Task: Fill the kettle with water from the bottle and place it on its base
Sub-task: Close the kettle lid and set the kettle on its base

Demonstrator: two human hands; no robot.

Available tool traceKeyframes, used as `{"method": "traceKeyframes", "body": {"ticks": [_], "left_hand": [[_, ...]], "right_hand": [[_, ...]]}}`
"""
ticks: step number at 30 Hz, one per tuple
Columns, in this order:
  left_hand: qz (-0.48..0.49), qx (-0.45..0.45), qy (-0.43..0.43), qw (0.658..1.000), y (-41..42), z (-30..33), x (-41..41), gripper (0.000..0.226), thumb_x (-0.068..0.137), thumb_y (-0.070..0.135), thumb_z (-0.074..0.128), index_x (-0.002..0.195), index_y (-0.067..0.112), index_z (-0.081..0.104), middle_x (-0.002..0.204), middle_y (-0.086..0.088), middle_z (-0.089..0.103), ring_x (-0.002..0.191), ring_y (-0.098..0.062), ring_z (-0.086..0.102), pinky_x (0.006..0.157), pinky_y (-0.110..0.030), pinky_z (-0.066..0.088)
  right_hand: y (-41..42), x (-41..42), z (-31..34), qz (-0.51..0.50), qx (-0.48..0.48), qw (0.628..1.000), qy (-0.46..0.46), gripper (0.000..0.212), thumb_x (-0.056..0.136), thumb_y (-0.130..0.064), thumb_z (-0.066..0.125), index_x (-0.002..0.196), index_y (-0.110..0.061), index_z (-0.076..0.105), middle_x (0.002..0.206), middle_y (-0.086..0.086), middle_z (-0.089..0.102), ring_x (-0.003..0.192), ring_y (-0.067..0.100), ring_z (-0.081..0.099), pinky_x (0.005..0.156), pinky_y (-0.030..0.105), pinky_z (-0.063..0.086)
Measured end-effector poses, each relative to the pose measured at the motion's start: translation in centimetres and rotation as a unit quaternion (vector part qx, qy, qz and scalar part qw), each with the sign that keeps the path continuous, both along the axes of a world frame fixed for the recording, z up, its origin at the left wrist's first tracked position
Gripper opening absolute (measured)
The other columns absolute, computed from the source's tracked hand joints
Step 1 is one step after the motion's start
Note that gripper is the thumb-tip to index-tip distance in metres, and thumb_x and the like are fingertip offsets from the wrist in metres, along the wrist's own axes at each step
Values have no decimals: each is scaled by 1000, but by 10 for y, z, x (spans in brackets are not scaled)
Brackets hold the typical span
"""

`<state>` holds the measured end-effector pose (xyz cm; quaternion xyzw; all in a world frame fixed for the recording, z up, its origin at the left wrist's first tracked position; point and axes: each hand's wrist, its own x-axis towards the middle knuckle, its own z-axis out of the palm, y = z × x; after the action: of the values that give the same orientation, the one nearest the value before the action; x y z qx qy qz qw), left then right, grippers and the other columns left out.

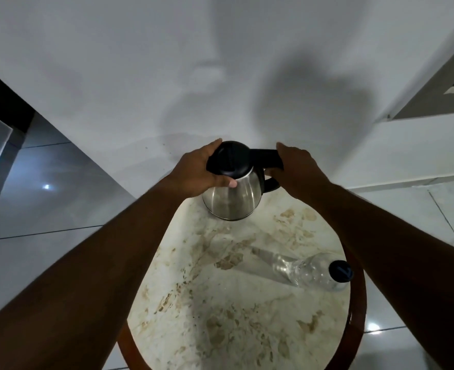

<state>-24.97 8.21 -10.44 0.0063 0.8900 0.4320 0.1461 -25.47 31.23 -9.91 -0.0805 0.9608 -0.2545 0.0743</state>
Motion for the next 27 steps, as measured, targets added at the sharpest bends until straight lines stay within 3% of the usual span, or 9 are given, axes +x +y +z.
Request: {"method": "traceKeyframes", "body": {"ticks": [2,3,5,7,10,14,21,27], "left_hand": [[-7,-12,6,1000,-1,-3,1,108,60,45,86,148,35,25,148,5,45,136,-13,38,100,-19,28],[-12,-17,9,1000,-2,-6,2,107,63,46,84,149,36,22,148,6,44,137,-14,38,100,-20,28],[-27,-26,18,999,-3,-11,5,105,68,49,80,150,37,16,151,5,40,139,-16,36,105,-23,28],[-44,-46,32,997,-4,-13,6,102,72,52,75,151,35,11,157,3,31,144,-22,27,115,-34,25],[-58,-99,40,993,-3,-11,7,101,76,58,68,152,32,7,162,0,15,149,-34,4,120,-50,10],[-64,-133,31,989,2,-4,13,101,78,60,64,152,31,3,163,1,8,148,-32,-7,118,-50,8],[-103,-263,94,955,4,10,24,77,94,54,38,153,13,8,162,-8,11,149,-28,2,118,-50,19],[-91,-289,51,952,2,10,31,69,98,50,29,153,12,9,158,-14,23,149,-27,11,115,-45,23]], "right_hand": [[0,7,-5,-13,-28,1000,2,25,86,-19,61,101,-6,47,95,11,58,95,32,57,67,33,41],[-1,10,-7,-12,-23,1000,3,36,88,-21,60,115,-1,46,112,17,58,107,34,55,79,38,46],[-4,15,-11,-9,8,1000,0,61,92,-27,56,141,-1,30,146,20,39,131,35,39,105,43,35],[-8,21,-12,-13,32,999,6,73,94,-31,55,148,-3,15,157,19,18,141,33,25,112,41,25],[-11,26,-12,-3,60,998,2,79,95,-31,54,149,-5,4,159,17,1,145,31,13,114,41,20],[-8,29,-7,21,88,996,4,81,93,-26,56,150,-6,0,160,13,-6,146,27,5,115,42,19],[-4,29,7,84,82,992,43,62,97,-31,47,148,-6,20,158,14,15,145,26,12,115,41,18],[-12,28,12,79,82,993,26,53,99,-34,42,140,-1,35,155,19,23,141,29,24,110,42,27]]}}
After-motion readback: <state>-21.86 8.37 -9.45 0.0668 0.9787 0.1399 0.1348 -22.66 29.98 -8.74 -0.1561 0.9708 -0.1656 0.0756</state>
